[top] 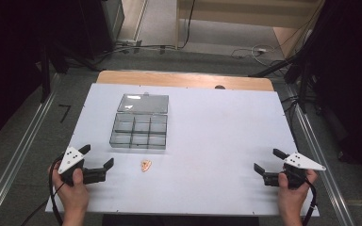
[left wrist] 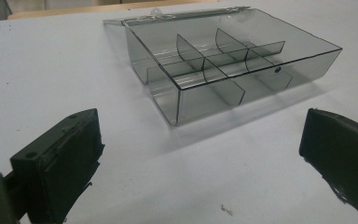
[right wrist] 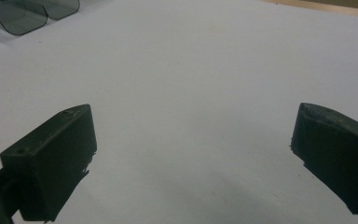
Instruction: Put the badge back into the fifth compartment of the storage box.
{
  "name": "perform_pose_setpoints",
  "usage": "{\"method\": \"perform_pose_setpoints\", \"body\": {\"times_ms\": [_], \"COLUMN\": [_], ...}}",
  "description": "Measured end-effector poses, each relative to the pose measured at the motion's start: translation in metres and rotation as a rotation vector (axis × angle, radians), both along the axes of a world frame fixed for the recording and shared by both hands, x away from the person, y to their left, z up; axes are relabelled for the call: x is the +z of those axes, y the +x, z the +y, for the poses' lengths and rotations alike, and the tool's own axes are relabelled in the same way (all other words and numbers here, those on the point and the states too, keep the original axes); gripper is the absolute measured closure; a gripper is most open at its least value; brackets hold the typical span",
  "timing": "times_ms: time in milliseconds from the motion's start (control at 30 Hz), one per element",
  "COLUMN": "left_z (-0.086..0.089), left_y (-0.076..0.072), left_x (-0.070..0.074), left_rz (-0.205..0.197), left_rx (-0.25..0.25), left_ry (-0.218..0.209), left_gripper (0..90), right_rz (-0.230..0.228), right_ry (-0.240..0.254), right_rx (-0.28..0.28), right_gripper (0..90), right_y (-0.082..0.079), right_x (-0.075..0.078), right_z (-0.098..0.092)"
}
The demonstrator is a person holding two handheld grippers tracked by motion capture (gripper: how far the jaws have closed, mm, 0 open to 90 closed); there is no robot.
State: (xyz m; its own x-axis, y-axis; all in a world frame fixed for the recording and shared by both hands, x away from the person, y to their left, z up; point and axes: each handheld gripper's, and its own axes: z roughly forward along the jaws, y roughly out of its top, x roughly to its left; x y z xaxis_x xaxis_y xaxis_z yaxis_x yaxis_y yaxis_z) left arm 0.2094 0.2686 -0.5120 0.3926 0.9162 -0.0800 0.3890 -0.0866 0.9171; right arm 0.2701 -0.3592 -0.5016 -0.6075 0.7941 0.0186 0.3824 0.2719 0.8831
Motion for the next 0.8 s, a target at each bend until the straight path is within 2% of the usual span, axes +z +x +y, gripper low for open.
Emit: {"method": "perform_pose_setpoints", "body": {"times_ms": [233, 400, 667, 800], "left_z": [0.002, 0.004, -0.001, -0.004], "left_y": [0.001, 0.000, -0.001, -0.002], "left_x": [0.004, 0.008, 0.018, 0.022], "left_rz": [0.007, 0.003, 0.003, 0.002], "left_rx": [-0.009, -0.016, -0.016, -0.017], "left_ry": [0.001, -0.019, -0.002, -0.008], "left_gripper": [0.0, 0.0, 0.0, 0.0], "right_rz": [-0.005, -0.006, -0.009, -0.010], "right_ry": [-0.004, -0.005, -0.006, -0.005], "right_rx": [-0.001, -0.002, 0.004, 0.003], "right_gripper": [0.0, 0.0, 0.0, 0.0], "right_y": [0.000, 0.000, 0.000, 0.000], "right_x": [0.000, 0.000, 0.000, 0.000], "right_z": [0.000, 0.000, 0.001, 0.000]}}
